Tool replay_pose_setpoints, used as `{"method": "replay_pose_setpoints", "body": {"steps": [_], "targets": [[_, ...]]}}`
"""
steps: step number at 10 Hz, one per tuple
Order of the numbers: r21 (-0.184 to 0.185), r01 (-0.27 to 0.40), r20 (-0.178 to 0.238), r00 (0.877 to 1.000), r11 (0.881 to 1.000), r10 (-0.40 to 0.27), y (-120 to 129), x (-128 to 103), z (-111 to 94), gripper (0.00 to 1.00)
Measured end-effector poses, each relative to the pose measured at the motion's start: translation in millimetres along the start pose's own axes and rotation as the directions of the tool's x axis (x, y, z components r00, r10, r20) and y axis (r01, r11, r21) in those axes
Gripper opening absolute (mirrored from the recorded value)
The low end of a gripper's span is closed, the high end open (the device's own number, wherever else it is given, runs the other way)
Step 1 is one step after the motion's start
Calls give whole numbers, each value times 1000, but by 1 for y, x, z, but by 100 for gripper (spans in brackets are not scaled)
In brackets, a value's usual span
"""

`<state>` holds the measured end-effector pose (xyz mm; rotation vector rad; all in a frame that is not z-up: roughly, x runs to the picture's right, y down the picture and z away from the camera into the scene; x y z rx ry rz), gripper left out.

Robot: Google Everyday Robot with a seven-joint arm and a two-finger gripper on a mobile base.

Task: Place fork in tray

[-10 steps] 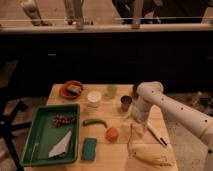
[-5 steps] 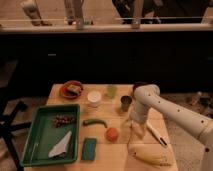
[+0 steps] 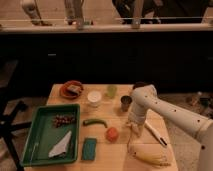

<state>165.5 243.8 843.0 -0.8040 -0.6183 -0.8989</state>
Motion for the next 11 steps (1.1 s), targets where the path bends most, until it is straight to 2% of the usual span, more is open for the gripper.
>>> {"method": "replay_pose_setpoints", "body": {"steps": [4,5,8,11], "targets": [[-7,10,2,1000,1000,-10,-3,-3,-2,5],[-8,9,1,1000,1000,-9,-2,-2,-1,1],[-2,35,-5,999,999,-35,-11,-11,-6,0],[31,40,-13,999,999,-39,-13,-14,-19,0]]}}
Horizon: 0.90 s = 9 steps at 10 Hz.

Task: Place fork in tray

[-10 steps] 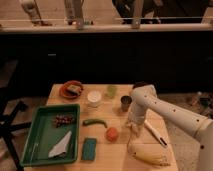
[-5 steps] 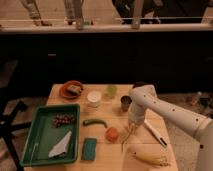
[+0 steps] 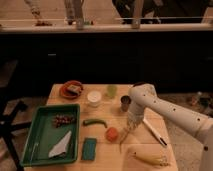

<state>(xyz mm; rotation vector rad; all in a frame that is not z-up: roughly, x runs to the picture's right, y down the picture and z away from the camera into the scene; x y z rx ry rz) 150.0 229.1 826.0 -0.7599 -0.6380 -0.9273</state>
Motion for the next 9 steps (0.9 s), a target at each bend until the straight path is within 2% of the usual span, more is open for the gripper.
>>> {"method": "replay_pose_setpoints", "body": {"steps": [2,5,7,9], "targets": [[33,8,-5,1000,999,-7,-2,-2,-13,0],[52,-4,-15,1000,999,5,-4,-7,-25,0],[56,-19,-17,1000,998,20,-11,-15,-30,0],[82,-28,-9,1000,996,29,-23,-30,-48,0]]}}
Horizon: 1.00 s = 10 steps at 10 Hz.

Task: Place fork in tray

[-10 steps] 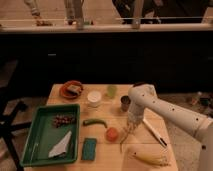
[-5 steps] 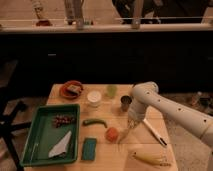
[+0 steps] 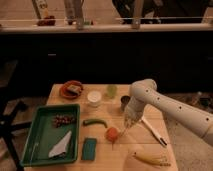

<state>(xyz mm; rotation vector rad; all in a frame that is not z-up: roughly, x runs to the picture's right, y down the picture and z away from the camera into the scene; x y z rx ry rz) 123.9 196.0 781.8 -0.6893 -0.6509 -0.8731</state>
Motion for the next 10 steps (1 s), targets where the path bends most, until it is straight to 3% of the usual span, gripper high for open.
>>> {"method": "replay_pose_setpoints", "body": {"steps": [4,7,10], "targets": [[43,-72,-11,997,996,73,-23,-35,-23,0],[69,-217,-7,976,974,218,-29,-55,-32,0],[73,-237,-6,971,969,238,-29,-57,-33,0]]}}
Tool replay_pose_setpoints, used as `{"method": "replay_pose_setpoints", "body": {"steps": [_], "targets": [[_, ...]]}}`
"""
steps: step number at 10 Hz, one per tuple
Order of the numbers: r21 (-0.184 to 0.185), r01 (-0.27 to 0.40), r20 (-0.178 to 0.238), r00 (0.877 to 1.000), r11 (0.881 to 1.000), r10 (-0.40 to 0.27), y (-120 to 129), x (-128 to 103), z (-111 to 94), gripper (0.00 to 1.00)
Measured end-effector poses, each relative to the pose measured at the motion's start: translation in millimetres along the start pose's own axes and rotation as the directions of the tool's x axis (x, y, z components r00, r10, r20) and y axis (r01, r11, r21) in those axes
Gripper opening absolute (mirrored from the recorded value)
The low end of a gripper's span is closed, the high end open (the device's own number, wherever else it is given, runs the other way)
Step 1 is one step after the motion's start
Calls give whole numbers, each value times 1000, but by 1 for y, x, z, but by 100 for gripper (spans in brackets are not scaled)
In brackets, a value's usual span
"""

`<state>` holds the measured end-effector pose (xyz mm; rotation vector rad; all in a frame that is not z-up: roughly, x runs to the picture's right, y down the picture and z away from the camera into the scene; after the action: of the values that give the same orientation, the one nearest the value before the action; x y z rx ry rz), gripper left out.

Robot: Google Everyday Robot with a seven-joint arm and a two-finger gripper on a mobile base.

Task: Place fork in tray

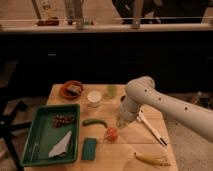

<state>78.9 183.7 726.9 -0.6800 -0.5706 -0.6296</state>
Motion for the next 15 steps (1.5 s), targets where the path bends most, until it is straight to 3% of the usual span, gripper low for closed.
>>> {"method": "replay_pose_setpoints", "body": {"steps": [2,4,9,15], "targets": [[1,0,0,1000,1000,0,0,0,0,0],[39,14,8,1000,999,-15,-4,-3,5,0],[40,123,20,992,992,-123,-61,-36,27,0],[56,255,53,965,965,-258,-115,-68,38,0]]}}
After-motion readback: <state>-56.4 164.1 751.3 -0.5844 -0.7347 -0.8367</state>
